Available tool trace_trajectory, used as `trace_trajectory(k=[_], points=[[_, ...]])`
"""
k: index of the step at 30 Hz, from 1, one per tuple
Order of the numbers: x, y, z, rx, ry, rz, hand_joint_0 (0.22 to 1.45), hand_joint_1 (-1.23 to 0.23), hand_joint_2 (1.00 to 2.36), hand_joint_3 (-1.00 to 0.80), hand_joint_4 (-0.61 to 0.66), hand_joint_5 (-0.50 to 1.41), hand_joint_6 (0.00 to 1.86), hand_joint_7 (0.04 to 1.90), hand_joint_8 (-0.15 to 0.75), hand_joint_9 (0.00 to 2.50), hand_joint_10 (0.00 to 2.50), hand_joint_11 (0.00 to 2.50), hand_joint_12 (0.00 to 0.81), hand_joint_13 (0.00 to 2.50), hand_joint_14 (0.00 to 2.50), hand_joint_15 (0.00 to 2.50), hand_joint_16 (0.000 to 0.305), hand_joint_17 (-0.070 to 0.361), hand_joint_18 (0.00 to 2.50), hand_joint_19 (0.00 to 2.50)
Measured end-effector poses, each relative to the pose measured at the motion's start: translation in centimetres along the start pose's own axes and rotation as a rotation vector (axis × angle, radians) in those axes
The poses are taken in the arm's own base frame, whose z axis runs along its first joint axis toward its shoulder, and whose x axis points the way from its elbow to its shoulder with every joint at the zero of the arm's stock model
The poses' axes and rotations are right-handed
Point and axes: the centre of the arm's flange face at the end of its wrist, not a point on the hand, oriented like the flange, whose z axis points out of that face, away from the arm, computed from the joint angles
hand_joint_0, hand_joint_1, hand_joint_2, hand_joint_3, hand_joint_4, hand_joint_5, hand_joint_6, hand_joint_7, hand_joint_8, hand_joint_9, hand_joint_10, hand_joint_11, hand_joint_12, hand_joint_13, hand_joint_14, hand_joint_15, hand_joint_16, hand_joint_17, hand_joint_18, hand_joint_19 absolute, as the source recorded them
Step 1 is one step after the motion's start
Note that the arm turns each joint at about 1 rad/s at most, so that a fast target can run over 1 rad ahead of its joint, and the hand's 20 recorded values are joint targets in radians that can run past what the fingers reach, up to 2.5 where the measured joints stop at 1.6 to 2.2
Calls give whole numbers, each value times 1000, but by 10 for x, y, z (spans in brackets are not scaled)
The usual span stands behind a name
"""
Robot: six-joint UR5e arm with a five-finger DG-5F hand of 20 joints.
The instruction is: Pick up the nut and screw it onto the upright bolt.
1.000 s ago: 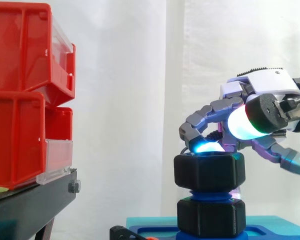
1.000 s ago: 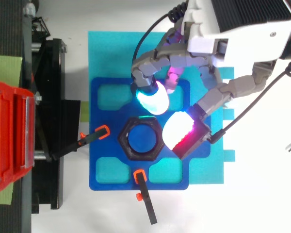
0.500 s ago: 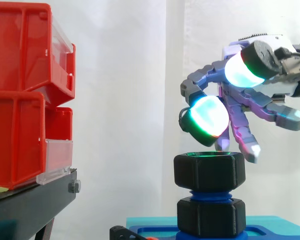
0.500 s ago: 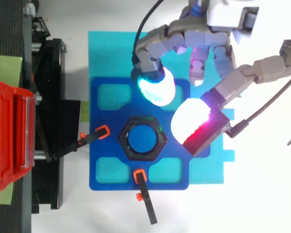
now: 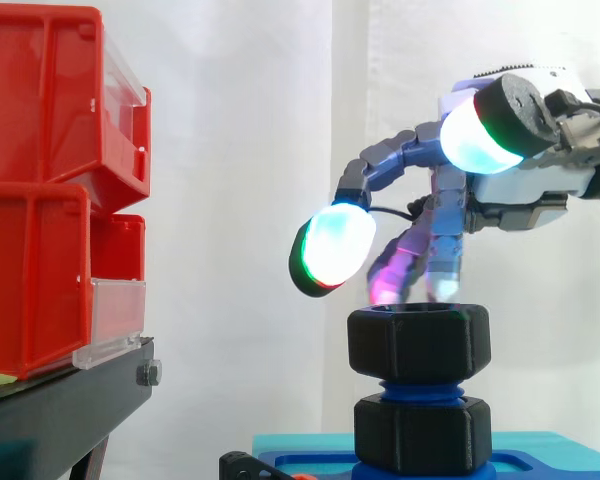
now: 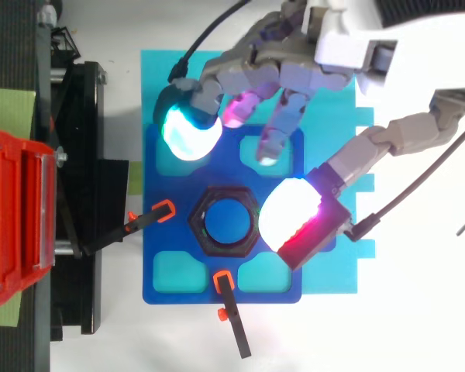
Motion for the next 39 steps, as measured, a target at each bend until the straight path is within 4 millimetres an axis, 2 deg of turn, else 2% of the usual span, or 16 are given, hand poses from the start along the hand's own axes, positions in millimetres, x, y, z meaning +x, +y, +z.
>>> trace_trajectory(k=[6, 10, 18, 20, 21, 24, 29, 33, 37, 39], points=[[19, -1, 2, -13, -11, 12, 455, -390, 1000, -500, 257, -63, 503, 747, 273, 1029, 0, 0, 337, 482, 0, 0, 43, 96, 184, 38], [24, -2, 2, -18, -15, 13, 450, -402, 1000, -500, 211, -106, 502, 672, 257, 875, 0, 0, 333, 342, 0, 0, 43, 96, 0, 0], [26, -2, 2, -18, -14, 14, 440, -457, 1000, -500, 158, -170, 501, 618, 271, 761, 0, 0, 346, 341, 0, 0, 43, 96, 0, 0], [26, -2, 2, -17, -13, 13, 445, -472, 1000, -500, 161, -177, 501, 635, 268, 751, 0, 0, 349, 415, 0, 0, 41, 92, 83, 0], [26, -2, 2, -16, -12, 13, 453, -511, 1000, -500, 168, -181, 502, 670, 274, 799, 1, 87, 347, 517, 0, 0, 39, 88, 231, 17], [26, -2, 2, -15, -11, 13, 460, -541, 1000, -500, 170, -187, 502, 714, 281, 754, 7, 205, 344, 634, 3, 80, 39, 88, 431, 130], [27, -3, 1, -11, -5, 13, 461, -562, 1000, -500, 181, -206, 502, 734, 286, 579, 6, 206, 345, 668, 5, 130, 40, 89, 508, 160], [30, -4, 0, -9, -2, 14, 455, -668, 1000, -500, 181, -230, 502, 727, 274, 423, 2, 114, 343, 501, 2, 54, 39, 88, 326, 6], [32, -6, 0, -11, -5, 14, 447, -706, 1000, -500, 181, -241, 501, 692, 273, 357, 0, 0, 333, 300, 0, 0, 37, 84, 33, 0], [33, -6, 0, -11, -5, 14, 435, -713, 1000, -500, 183, -244, 501, 672, 269, 322, 0, 0, 338, 233, 0, 0, 39, 88, 0, 0]])
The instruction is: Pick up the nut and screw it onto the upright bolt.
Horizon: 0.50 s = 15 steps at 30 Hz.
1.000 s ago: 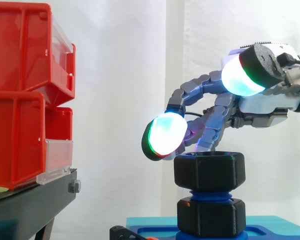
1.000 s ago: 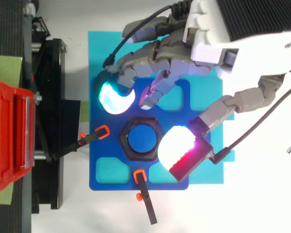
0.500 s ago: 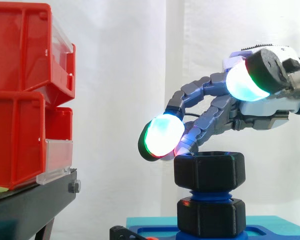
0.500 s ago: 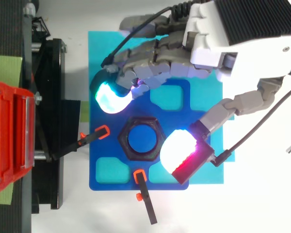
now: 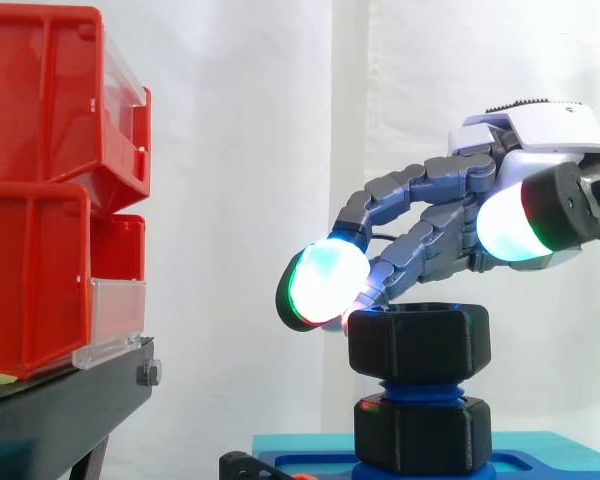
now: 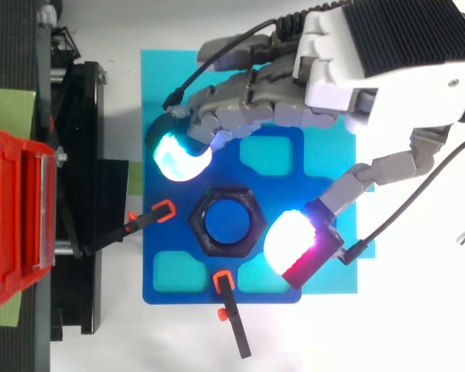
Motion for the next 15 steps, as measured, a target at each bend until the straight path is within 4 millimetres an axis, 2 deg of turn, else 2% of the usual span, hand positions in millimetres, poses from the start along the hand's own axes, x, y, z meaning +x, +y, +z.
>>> trace_trajectory(k=[5, 15], points=[[1, 0, 0, 1, 2, 0, 418, -681, 1000, -500, 177, -247, 501, 626, 269, 304, 0, 0, 339, 173, 0, 0, 41, 91, 0, 0], [1, 0, -1, 4, 7, -1, 432, -810, 1000, -500, 159, -264, 501, 618, 245, 214, 0, 0, 338, 119, 0, 0, 41, 93, 0, 0]])
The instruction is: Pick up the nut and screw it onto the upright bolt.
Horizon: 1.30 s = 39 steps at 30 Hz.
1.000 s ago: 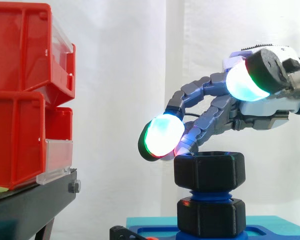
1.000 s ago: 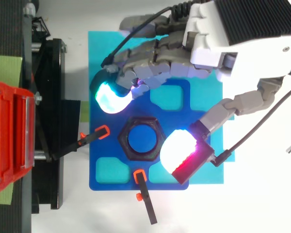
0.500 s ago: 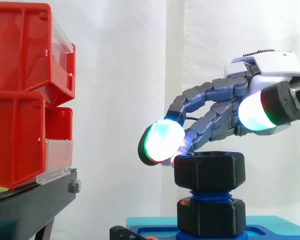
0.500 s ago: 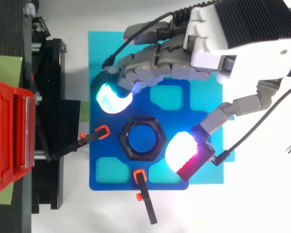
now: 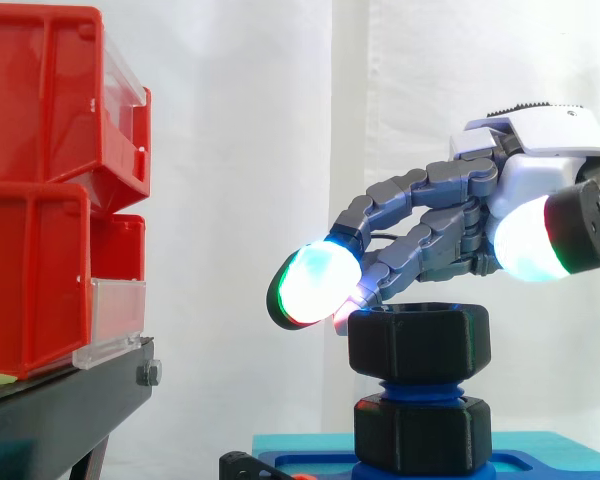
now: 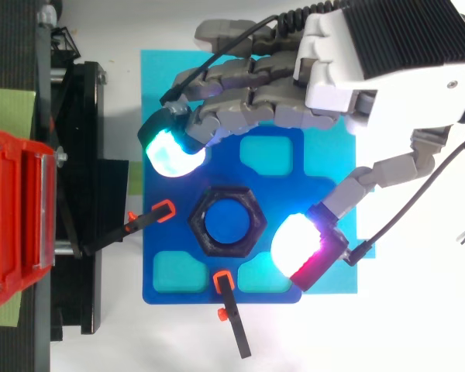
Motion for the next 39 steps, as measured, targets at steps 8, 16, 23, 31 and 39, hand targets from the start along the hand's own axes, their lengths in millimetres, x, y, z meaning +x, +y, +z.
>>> trace_trajectory(k=[8, 16, 23, 31, 39], points=[[2, 3, 1, -5, 2, -1, 461, -791, 1000, -500, 197, -210, 502, 706, 265, 361, 0, 0, 328, 183, 0, 0, 38, 86, 0, 0], [4, 5, 2, -6, 9, 3, 462, -770, 1000, -500, 221, -179, 502, 752, 277, 451, 0, 0, 332, 206, 0, 0, 38, 86, 0, 0], [7, 7, 2, -8, 20, 5, 456, -750, 1000, -500, 223, -172, 502, 767, 284, 483, 0, 0, 335, 217, 0, 0, 38, 86, 0, 0], [9, 8, 1, -4, 29, 6, 468, -690, 1000, -500, 194, -141, 502, 780, 277, 578, 0, 0, 330, 285, 0, 0, 37, 82, 0, 0], [9, 8, 1, -2, 30, 5, 473, -616, 1000, -500, 174, -89, 503, 808, 262, 738, 0, 0, 317, 363, 0, 0, 34, 76, 0, 0]])
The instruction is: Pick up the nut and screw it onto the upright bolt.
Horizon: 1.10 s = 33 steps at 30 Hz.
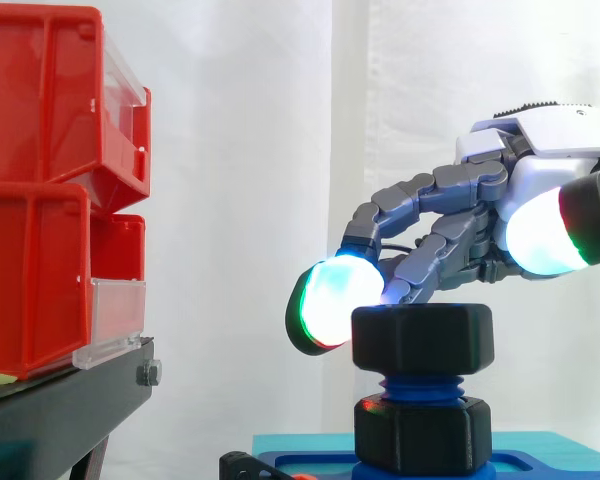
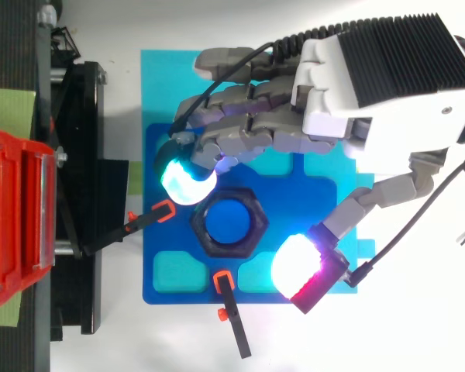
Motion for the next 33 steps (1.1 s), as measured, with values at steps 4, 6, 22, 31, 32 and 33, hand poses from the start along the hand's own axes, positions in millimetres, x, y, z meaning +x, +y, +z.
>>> trace_trajectory(k=[4, 6, 22, 31, 32, 33], points=[[0, 0, 0, -1, 2, 0, 481, -597, 1000, -500, 166, -56, 504, 842, 245, 820, 0, 0, 306, 403, 0, 0, 32, 72, 0, 0], [0, 0, 0, -1, 2, 0, 482, -595, 1000, -500, 162, -45, 504, 857, 242, 873, 0, 0, 304, 422, 0, 0, 31, 71, 23, 0], [-4, -6, -4, -1, 13, 2, 506, -573, 1000, -500, 90, 44, 505, 1053, 176, 1262, 1, 28, 270, 615, 0, 0, 24, 55, 194, 0], [-10, -14, -9, 5, 16, -1, 513, -552, 1000, -500, 101, 71, 505, 1137, 151, 1488, 2, 53, 257, 778, 0, 0, 20, 45, 347, 0], [-11, -15, -10, 5, 16, -2, 513, -548, 1000, -500, 105, 71, 505, 1137, 159, 1499, 0, 67, 256, 781, 0, 0, 20, 45, 348, 0], [-11, -16, -10, 5, 16, -2, 512, -545, 1000, -500, 108, 73, 505, 1133, 160, 1507, 1, 63, 256, 785, 0, 0, 20, 45, 359, 0]])
